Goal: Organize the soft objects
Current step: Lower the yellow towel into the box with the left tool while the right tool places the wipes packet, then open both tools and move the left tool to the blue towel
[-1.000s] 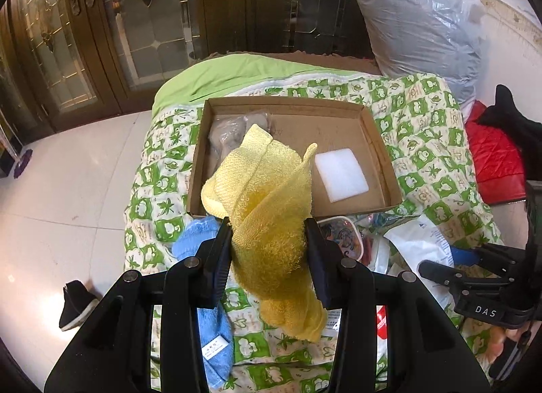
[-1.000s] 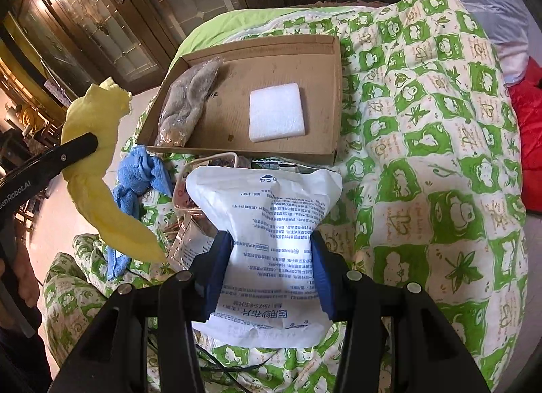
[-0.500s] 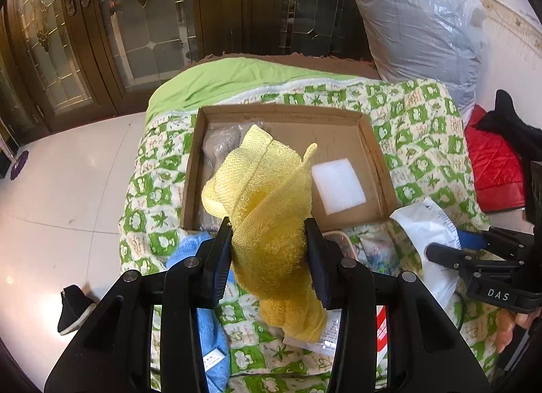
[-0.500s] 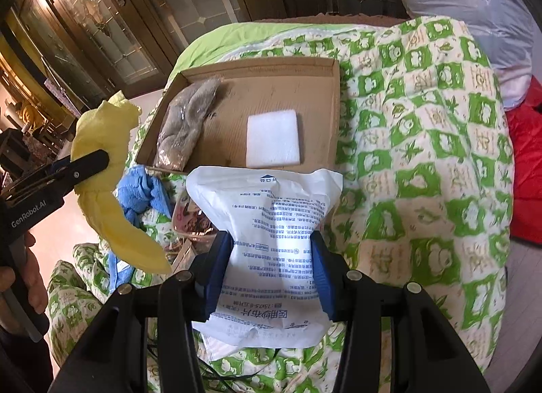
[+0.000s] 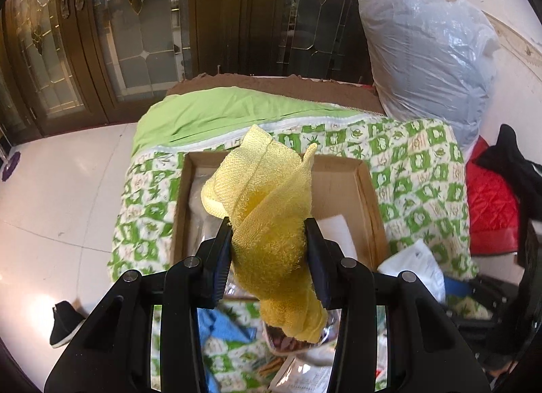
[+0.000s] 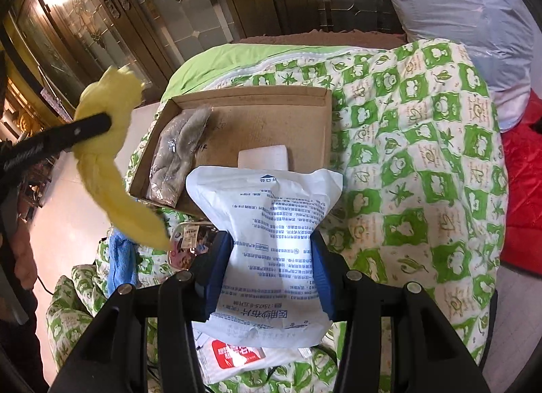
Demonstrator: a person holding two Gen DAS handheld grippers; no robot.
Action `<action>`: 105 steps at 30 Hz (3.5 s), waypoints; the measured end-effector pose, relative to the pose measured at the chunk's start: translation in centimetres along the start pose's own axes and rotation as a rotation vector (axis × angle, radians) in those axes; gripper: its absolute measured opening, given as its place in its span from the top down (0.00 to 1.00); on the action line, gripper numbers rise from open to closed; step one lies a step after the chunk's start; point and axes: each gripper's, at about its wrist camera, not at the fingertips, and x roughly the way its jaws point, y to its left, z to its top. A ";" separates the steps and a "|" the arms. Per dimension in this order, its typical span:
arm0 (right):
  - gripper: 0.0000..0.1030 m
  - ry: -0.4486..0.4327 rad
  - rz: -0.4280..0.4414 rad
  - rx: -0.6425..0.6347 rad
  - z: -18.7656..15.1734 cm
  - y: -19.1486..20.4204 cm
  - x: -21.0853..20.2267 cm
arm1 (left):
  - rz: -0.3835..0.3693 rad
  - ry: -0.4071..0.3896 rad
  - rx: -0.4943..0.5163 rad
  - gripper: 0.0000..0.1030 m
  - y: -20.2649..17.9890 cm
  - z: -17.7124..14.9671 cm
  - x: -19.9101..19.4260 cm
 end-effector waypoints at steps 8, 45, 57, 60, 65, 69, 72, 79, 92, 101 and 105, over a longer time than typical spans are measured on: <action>0.55 0.022 0.009 0.014 0.5 -0.6 2.2 | 0.068 -0.029 0.033 0.61 -0.7 1.9 4.9; 0.54 0.026 -0.123 -0.073 10.9 0.8 15.5 | 0.086 0.140 0.115 0.59 0.0 -2.9 13.7; 0.24 -0.016 -0.117 -0.029 10.7 0.1 16.0 | 0.068 0.140 0.092 0.50 0.3 -3.0 13.7; 0.22 -0.058 -0.118 -0.037 10.6 0.6 14.8 | 0.058 0.131 0.092 0.50 0.2 -3.0 13.2; 0.22 -0.113 -0.115 -0.040 9.7 1.1 12.2 | 0.064 0.104 0.102 0.49 -0.2 -3.3 11.6; 0.22 -0.138 -0.103 -0.008 8.3 0.5 10.5 | 0.073 0.083 0.118 0.49 -0.5 -3.8 10.1; 0.22 -0.135 -0.091 0.014 7.6 0.3 10.0 | 0.084 0.072 0.131 0.49 -0.7 -4.4 9.1; 0.22 -0.120 -0.064 0.044 5.0 -0.3 8.3 | 0.096 0.061 0.133 0.49 -0.5 -6.4 7.0; 0.22 -0.065 -0.034 0.123 -1.9 -1.9 6.0 | 0.084 0.118 0.040 0.50 2.5 -14.3 3.2; 0.22 -0.009 -0.028 0.097 -5.5 -0.9 5.4 | 0.073 0.152 -0.051 0.50 4.8 -17.5 1.2; 0.22 0.003 -0.024 0.084 -6.7 -0.5 5.1 | 0.068 0.171 -0.098 0.50 5.9 -17.8 1.3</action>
